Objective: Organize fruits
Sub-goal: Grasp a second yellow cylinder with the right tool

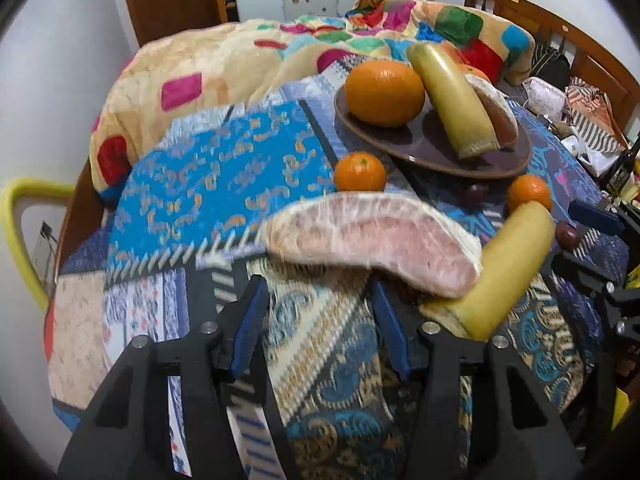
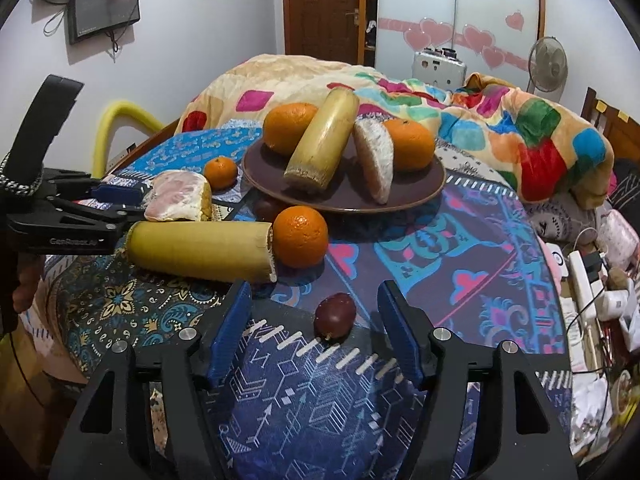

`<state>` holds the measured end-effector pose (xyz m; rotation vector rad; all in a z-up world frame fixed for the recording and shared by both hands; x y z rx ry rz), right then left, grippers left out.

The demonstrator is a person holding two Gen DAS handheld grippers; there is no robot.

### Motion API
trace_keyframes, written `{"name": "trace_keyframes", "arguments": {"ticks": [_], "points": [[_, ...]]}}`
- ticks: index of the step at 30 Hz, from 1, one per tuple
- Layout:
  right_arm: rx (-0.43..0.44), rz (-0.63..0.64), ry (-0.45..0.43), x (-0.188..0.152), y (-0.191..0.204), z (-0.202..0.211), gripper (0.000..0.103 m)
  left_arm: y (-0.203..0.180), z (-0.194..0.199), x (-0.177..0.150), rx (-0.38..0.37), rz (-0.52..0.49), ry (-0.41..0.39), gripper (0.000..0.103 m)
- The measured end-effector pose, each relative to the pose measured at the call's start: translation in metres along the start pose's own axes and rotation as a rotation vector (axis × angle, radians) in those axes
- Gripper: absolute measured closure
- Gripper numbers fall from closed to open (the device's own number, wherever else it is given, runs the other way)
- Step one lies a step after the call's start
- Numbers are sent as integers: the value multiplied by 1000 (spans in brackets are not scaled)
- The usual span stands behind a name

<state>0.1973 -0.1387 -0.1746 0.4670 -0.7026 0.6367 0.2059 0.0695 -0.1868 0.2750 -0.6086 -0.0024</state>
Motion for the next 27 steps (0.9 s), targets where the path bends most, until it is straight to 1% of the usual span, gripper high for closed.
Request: {"name": "trace_keyframes", "arguments": {"ticks": [1,5,9,10,13,16,20,26,27], "points": [[6,-2,5,0,1,-2,41,0,-2,2,2,-2,-6,45],[14,6,18,1,5,-9,41,2,-4,0,-47,20,-5,45],[5,24,16,1,11,-11,41,-3,5,-8,-97,1,3,45],[5,25,15,0,12,-11,40,-7,9,-10,-102,-10,-1,45],[-4,28,17,-2,14,-11,40,-15,20,-18,-70,-36,-27,45],[-12,31,23,-4,13,-10,40,-22,27,-25,-109,-19,-16,45],[-13,22,27,-7,10,-5,40,-32,37,-33,-130,-5,-25,45],[-10,20,22,-7,12,3,40,-66,56,-41,-184,-40,-47,45],[-22,22,17,-6,12,6,40,-69,58,-41,-168,-48,-53,45]]}}
Point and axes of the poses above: each gripper's, at about its wrist camera, not at the fingertips, and z roughly against the way its jaws point, y to its left, x to its top, the point moved 5 cm from there along -z, roughly the way its jaws point, and after that the axes turned 15 degrees about x, right-handed, at the moved point
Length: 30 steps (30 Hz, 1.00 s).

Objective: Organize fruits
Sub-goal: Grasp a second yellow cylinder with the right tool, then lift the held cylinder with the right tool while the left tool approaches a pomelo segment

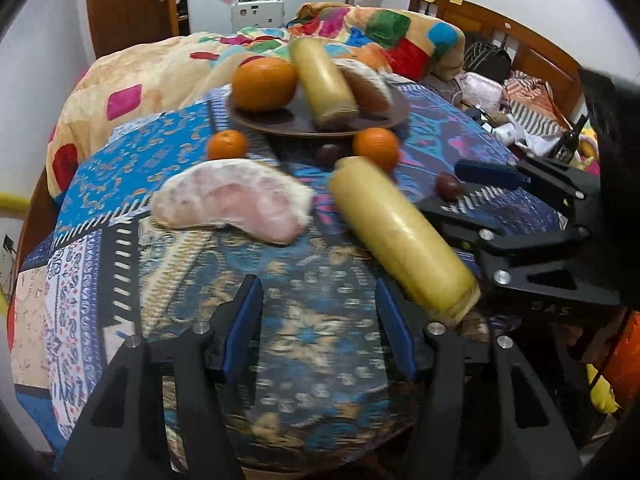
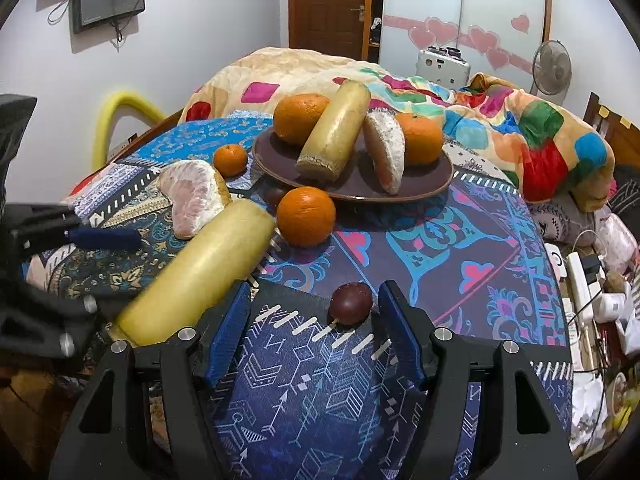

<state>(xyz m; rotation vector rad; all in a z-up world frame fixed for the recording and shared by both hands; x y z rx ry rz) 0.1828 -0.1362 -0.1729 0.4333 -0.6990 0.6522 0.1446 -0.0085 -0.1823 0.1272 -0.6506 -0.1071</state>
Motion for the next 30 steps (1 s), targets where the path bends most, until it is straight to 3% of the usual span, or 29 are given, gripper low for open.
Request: {"name": "trace_keyframes", "arguments": {"ticks": [6,11,19,23,25,27,30], "points": [[20,-13,-19,4,-2,15,40,3,2,1,-20,32,4,45],[73,-37,-35,11,7,17,40,27,10,-4,37,75,-18,45],[149,-58,5,17,30,-17,40,66,13,-17,126,109,-25,44],[152,-82,37,13,30,-34,41,73,11,-22,129,111,-21,43],[150,-92,31,14,29,-37,45,74,9,-23,135,111,-22,43],[170,-88,35,16,32,-38,60,74,7,-23,131,113,-20,43],[149,-48,42,17,40,-37,63,73,4,-17,129,121,-18,43]]}}
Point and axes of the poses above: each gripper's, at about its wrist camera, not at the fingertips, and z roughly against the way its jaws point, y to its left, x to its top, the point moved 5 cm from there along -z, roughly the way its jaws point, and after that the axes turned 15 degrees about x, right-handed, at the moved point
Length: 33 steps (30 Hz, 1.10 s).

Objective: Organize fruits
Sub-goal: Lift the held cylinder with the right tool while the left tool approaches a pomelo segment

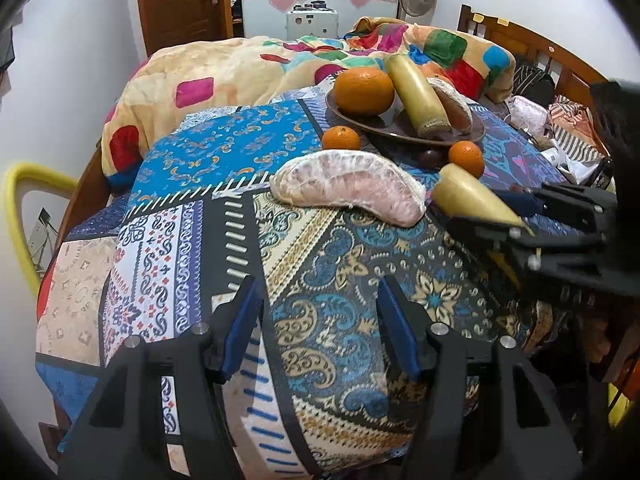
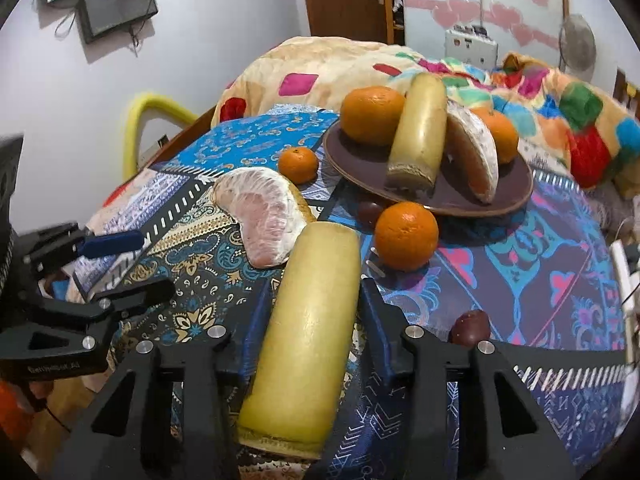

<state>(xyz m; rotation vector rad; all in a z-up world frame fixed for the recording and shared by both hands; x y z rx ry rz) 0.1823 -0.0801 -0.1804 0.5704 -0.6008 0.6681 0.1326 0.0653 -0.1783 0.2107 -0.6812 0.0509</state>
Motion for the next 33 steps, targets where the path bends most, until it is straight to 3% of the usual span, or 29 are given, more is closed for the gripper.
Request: {"name": "trace_keyframes", "arguments": {"ticks": [11,16,25,33], "points": [[3,26,-114,4,-2,54,68,-24,-4,42,20,64,-24,22],[-32,23,-188,10,-13,88,69,-43,-13,56,35,57,-27,19],[-110,-18,-258,13,-45,125,69,-56,-49,72,179,48,2,18],[-172,-5,-215,4,-64,128,69,-28,-47,47,75,71,53,18]]}}
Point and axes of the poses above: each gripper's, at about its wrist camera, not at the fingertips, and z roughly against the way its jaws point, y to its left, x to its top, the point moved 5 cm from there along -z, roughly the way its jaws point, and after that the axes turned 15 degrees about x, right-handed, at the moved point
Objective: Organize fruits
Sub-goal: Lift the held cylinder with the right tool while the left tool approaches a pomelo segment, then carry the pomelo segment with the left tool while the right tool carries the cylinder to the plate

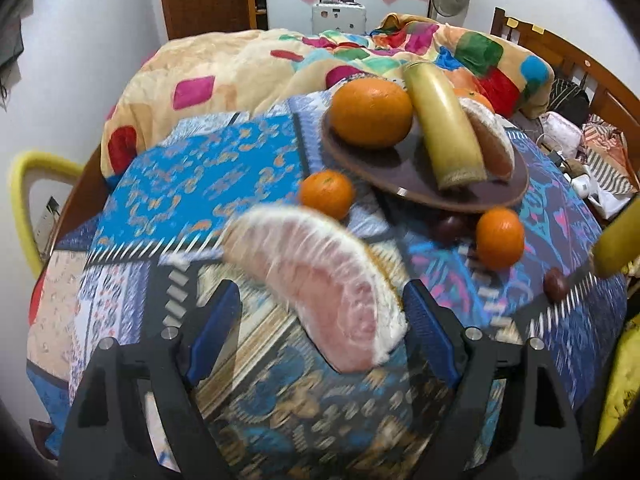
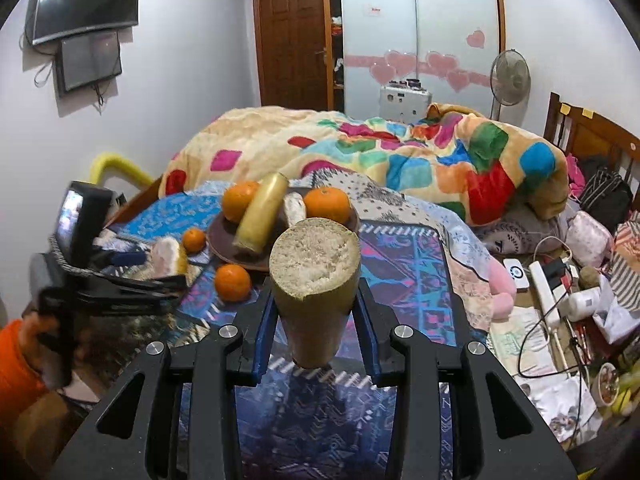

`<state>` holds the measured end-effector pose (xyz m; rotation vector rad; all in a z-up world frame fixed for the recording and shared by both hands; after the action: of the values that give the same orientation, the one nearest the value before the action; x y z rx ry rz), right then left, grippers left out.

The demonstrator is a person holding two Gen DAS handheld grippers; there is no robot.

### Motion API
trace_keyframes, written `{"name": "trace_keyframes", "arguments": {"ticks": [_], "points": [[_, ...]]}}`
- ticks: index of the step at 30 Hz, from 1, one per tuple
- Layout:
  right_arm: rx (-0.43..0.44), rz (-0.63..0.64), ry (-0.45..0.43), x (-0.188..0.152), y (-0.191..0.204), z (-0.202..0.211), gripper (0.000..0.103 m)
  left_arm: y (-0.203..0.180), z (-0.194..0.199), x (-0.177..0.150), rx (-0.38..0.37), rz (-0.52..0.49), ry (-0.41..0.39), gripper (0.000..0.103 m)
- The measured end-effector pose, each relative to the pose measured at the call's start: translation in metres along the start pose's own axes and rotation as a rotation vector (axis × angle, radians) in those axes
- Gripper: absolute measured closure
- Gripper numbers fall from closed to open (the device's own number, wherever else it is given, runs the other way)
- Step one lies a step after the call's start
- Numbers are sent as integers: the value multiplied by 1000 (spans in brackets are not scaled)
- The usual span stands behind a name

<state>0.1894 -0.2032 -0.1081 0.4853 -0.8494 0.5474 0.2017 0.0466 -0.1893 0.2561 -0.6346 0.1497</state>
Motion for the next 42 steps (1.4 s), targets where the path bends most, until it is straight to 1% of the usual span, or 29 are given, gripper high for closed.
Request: {"name": "trace_keyframes", "arguments": {"ticks": [2,5,6,8,10,12,14,17,22,25,30,31,33,34,36,39,42], "points": [[-2,-3,17,-4,-4,-4,70,12,2,-7,-8,13,15,20],[2,-17,39,-9,-11,-13,70,30,6,-19,-32,28,39,27],[6,-24,46,-10,-12,-17,69,34,7,-21,-28,24,41,29],[9,-30,32,-10,-15,-19,70,40,9,-25,-15,2,44,29],[18,-44,24,-8,-18,-20,69,42,10,-26,-23,-9,51,29],[20,-51,19,-7,-21,-22,69,40,11,-23,-30,-24,58,29],[24,-58,15,-6,-23,-24,69,34,16,-16,-60,-35,38,29],[27,-59,11,-4,-24,-28,69,25,15,-5,-79,-59,28,29],[30,-51,8,-1,-24,-35,69,17,-4,11,-66,-73,50,29],[35,-51,3,0,-26,-38,69,13,-19,17,-80,-61,76,29],[54,-76,35,-7,-32,-55,70,12,-27,26,-78,-50,65,30],[61,-82,34,-9,-34,-57,70,12,-28,28,-80,-47,62,31],[75,-101,24,-10,-36,-56,70,13,-28,29,-76,-47,56,38],[84,-117,19,-9,-38,-55,70,13,-28,29,-87,-46,55,40],[95,-123,18,-9,-39,-55,70,12,-27,30,-97,-52,48,52],[95,-121,18,-8,-37,-54,70,11,-25,30,-75,-67,39,52],[88,-108,17,-7,-35,-52,70,10,-21,29,-72,-67,29,53]]}}
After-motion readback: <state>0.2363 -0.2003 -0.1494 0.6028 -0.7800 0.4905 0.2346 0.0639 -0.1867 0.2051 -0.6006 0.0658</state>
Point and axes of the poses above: each gripper's, at about its wrist camera, not at the fingertips, and z roughly against the way its jaws point, y to its left, x to its top, the point moved 5 cm from there along -z, roughly the way its jaws point, and after that the axes turned 15 degrees about x, right-handed, at the moved point
